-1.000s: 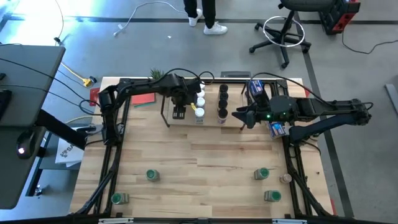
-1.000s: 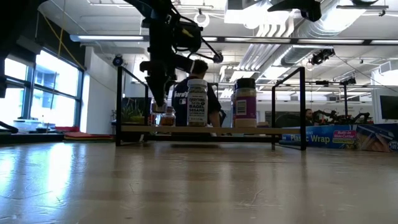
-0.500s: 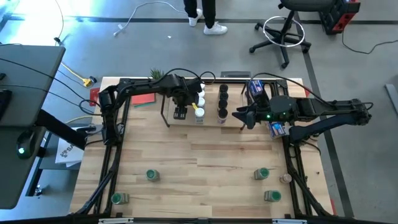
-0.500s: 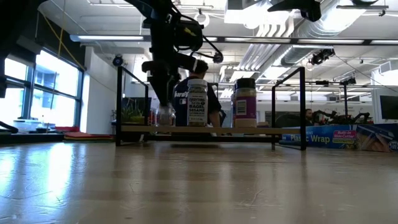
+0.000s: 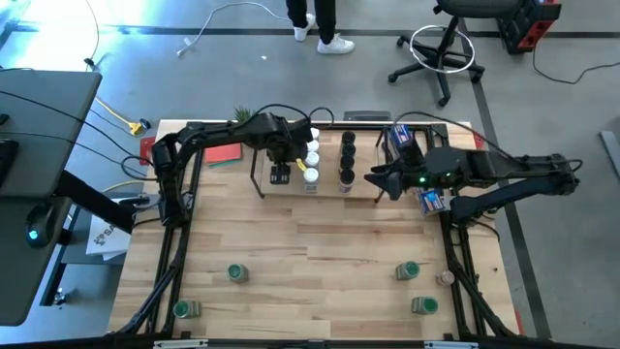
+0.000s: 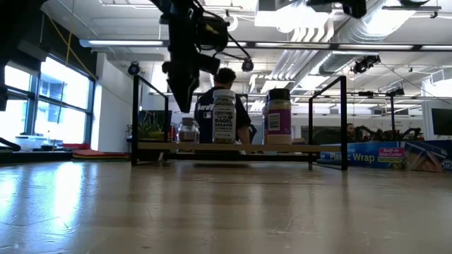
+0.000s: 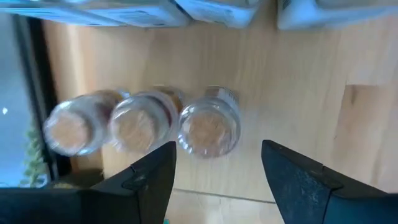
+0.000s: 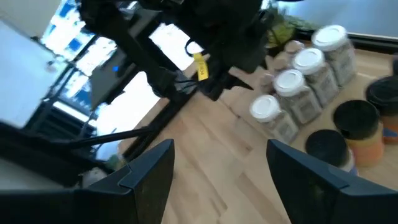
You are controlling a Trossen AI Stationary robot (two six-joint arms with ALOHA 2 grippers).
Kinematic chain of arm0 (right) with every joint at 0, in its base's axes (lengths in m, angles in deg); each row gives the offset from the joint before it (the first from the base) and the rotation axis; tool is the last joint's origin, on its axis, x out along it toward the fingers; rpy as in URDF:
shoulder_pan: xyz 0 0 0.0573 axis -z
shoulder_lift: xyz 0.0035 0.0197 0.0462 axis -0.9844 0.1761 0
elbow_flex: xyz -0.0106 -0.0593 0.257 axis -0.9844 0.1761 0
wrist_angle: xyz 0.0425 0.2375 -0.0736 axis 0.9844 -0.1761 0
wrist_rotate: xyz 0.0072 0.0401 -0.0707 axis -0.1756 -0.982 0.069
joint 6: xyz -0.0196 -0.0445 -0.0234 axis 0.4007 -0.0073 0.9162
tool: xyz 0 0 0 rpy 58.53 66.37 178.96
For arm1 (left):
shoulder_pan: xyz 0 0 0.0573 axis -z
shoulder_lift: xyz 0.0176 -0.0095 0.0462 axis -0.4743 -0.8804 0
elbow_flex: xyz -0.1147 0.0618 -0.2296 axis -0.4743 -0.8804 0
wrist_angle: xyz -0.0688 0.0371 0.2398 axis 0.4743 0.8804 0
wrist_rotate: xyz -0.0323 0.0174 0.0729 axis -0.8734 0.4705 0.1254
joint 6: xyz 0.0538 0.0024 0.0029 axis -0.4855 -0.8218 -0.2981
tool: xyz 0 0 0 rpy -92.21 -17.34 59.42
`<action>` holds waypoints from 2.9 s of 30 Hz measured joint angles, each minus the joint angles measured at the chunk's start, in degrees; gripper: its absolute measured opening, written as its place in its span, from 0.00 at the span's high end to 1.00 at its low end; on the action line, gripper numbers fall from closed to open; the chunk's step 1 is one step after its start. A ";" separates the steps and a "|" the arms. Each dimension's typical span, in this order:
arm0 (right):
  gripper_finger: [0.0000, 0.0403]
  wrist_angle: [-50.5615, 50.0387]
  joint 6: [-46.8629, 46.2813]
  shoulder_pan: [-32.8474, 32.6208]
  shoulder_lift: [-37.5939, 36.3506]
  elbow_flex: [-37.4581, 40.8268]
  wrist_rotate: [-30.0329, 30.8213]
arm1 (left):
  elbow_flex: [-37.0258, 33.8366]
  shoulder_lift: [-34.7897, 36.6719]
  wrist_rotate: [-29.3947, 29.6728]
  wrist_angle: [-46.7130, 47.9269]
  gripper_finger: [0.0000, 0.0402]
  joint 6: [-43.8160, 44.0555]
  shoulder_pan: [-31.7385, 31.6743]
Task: Shelf spices
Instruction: Put the brown seasoning bottle on the shelf aligned with the other brown seasoning bottles
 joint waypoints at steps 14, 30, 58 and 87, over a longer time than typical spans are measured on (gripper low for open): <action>0.38 -50.97 11.96 -9.68 9.05 -22.93 -30.45 | 4.52 10.63 0.26 2.96 0.42 24.79 3.97; 0.38 -34.77 -1.26 -39.70 11.63 9.61 -33.46 | 4.52 14.68 2.08 -0.81 0.42 35.33 13.24; 0.43 -18.73 -10.88 -52.06 11.57 30.14 -33.77 | 4.47 14.64 3.24 2.94 0.42 42.03 16.46; 0.61 -55.56 -4.35 -8.44 23.45 -20.64 -27.72 | 4.41 16.80 3.15 2.10 0.42 41.14 16.46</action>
